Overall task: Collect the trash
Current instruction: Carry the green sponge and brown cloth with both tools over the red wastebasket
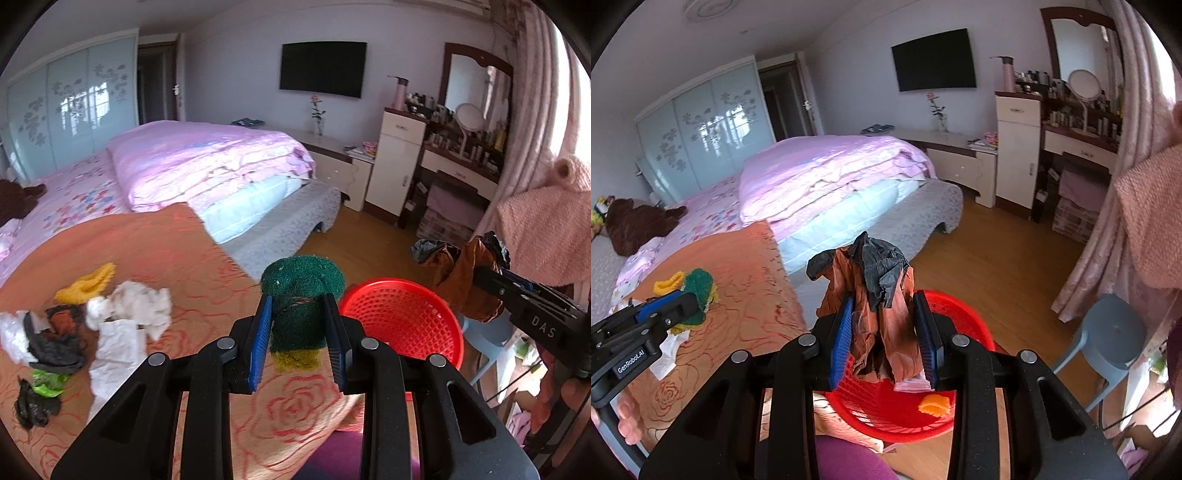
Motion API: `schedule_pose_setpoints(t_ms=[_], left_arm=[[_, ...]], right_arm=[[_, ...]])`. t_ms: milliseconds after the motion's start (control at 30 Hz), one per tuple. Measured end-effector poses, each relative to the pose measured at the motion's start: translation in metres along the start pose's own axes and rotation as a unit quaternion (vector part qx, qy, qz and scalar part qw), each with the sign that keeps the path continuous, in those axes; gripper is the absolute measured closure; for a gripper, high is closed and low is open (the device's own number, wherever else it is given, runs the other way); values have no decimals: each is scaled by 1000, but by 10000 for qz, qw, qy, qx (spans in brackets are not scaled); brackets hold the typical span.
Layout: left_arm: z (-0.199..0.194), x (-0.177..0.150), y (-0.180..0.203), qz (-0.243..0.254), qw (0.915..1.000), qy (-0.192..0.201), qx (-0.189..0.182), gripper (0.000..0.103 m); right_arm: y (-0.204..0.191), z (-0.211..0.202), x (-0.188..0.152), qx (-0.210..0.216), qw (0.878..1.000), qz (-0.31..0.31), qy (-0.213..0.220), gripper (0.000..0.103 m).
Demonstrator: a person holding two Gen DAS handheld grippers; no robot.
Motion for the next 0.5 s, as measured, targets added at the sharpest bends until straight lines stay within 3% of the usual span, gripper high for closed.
schedule_pose_setpoints(t_ms=[500], left_arm=[[41,-10,73,512,9963,-460,-517,76]], right_arm=[[49,7,-18,-336,9973,608,-227,71]])
Point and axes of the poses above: each gripper's, at about its wrist camera, not at the fingertips, and z roughly the way its jaws point, y to its right, x to its top, the point moved 6 cm from there along z, roughly the way its jaws point, and after that the axes turned 8 degrees about x, right-handed, at the moved point
